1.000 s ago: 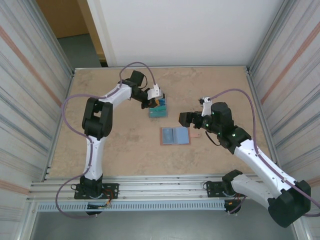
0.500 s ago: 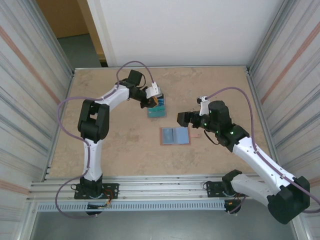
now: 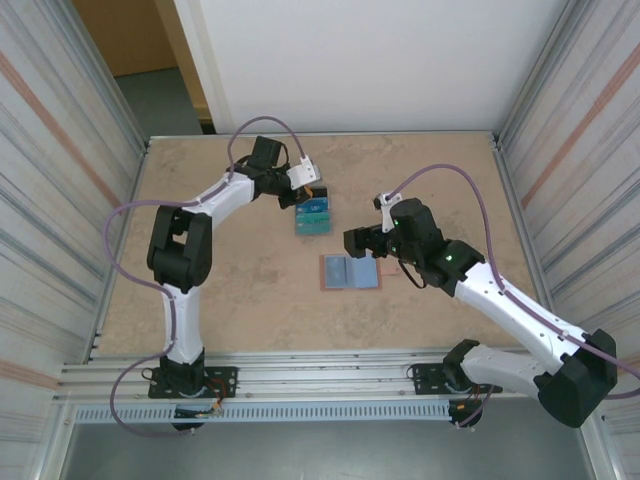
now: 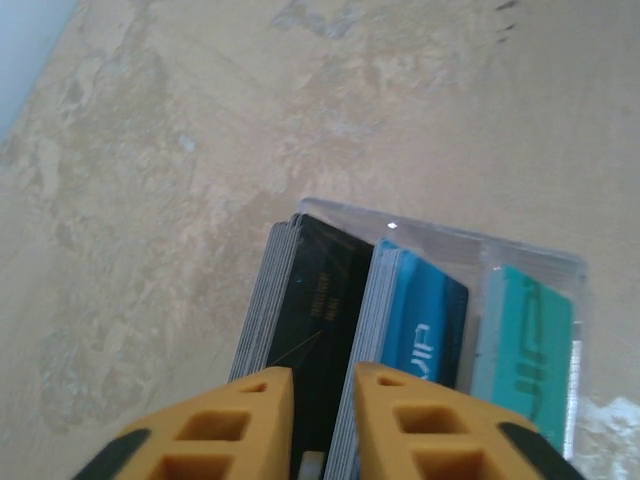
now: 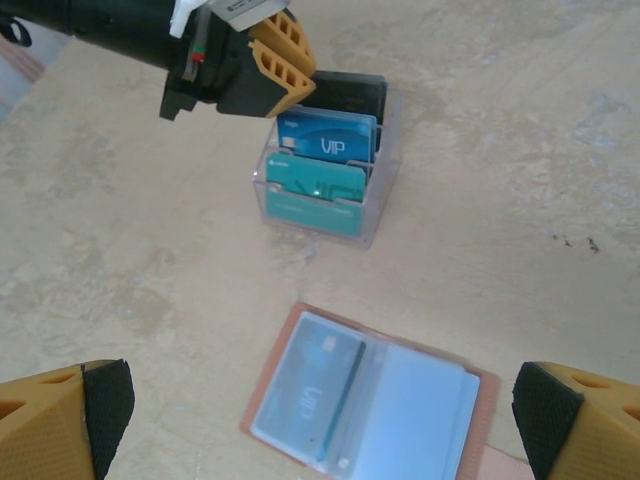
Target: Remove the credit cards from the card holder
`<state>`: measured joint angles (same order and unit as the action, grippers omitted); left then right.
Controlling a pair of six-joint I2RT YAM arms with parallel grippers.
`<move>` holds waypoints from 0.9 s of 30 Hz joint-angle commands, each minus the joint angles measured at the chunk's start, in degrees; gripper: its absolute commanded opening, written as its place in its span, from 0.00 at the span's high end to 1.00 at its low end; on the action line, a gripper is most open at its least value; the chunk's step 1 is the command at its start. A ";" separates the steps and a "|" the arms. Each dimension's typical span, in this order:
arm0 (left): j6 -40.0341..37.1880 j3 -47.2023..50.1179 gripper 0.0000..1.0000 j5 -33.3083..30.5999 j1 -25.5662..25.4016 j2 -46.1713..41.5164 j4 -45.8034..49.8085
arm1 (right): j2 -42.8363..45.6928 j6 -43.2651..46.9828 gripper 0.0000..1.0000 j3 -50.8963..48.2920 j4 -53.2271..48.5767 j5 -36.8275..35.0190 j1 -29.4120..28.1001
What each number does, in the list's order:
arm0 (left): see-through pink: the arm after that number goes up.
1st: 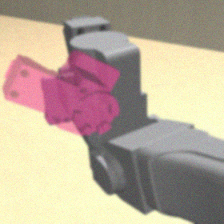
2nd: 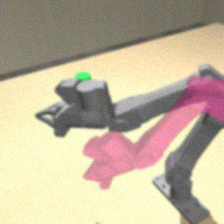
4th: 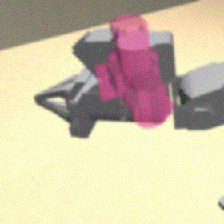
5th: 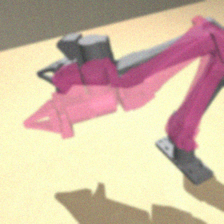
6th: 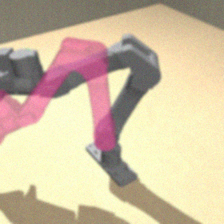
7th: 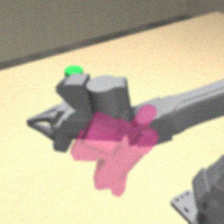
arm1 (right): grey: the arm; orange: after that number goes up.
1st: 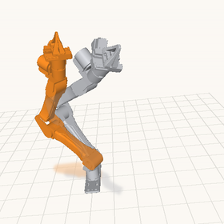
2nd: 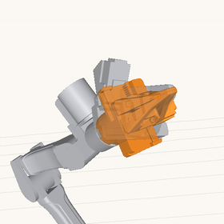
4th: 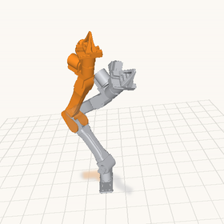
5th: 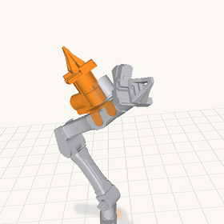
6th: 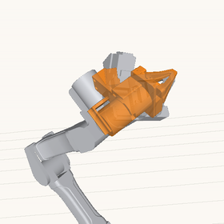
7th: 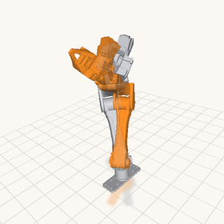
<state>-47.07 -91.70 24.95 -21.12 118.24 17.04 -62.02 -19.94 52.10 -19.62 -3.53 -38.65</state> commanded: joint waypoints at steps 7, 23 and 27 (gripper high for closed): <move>15.71 11.55 0.34 -10.62 -0.32 -16.60 -13.45 | -3.13 -2.99 0.01 0.46 -2.75 -1.37 -0.39; 45.04 45.98 0.01 -29.86 -0.32 -52.61 -24.83 | -20.95 -8.49 0.25 5.83 -8.28 -2.38 -9.31; 48.77 51.75 0.01 -34.20 -0.24 -60.86 -23.77 | -26.18 -9.92 0.32 7.29 -8.26 -0.05 -10.08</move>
<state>-4.08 -42.39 -3.68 -21.23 62.41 -5.76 -85.93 -27.70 57.41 -26.02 -4.27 -48.40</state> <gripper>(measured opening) 0.988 0.692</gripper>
